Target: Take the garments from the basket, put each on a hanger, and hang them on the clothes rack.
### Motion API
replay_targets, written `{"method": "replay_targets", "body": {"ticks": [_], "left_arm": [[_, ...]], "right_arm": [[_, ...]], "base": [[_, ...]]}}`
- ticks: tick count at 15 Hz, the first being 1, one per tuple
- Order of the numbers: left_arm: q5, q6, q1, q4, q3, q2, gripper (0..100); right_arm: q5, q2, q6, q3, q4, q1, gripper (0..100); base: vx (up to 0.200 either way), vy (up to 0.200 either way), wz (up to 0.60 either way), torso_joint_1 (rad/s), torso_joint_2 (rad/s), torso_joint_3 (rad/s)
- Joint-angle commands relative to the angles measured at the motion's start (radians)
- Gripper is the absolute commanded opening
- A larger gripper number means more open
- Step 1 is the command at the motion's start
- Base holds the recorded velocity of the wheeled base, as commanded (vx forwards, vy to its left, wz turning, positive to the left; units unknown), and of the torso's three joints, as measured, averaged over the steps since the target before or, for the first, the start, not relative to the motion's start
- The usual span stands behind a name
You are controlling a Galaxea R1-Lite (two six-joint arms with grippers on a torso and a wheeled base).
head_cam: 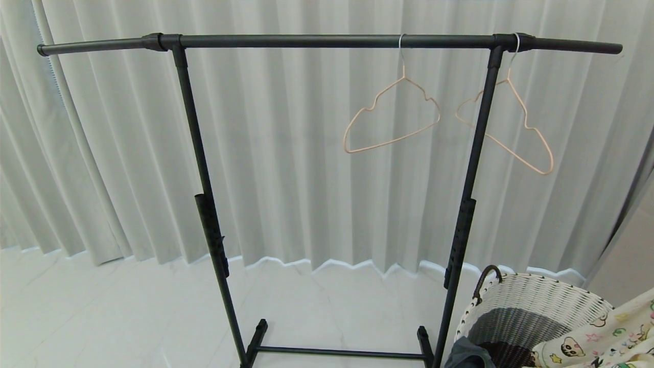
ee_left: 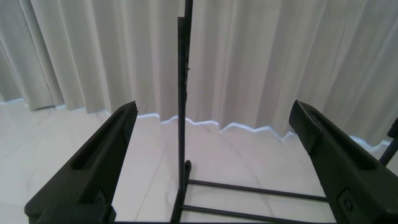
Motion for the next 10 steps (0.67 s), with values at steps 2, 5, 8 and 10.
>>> {"method": "replay_targets", "body": {"ticks": [2, 5, 8, 10], "left_arm": [[0.001, -0.002, 0.0, 0.0, 0.0, 0.0, 100], [0.001, 0.0, 0.0, 0.0, 0.0, 0.0, 100], [0.001, 0.0, 0.0, 0.0, 0.0, 0.0, 100], [0.001, 0.0, 0.0, 0.0, 0.0, 0.0, 100]], "right_arm": [[0.0, -0.099, -0.002, -0.05, 0.011, 0.002, 0], [0.0, -0.13, 0.0, -0.063, 0.012, 0.023, 0], [0.0, -0.127, 0.0, -0.129, 0.024, 0.121, 0], [0.002, -0.117, 0.008, -0.173, 0.058, 0.187, 0]], "base": [[-0.1, 0.0, 0.0, 0.001, 0.0, 0.001], [-0.2, 0.0, 0.0, 0.006, 0.0, -0.001], [-0.2, 0.0, 0.0, 0.002, 0.0, 0.004], [-0.2, 0.0, 0.0, 0.0, 0.0, 0.005]]}}
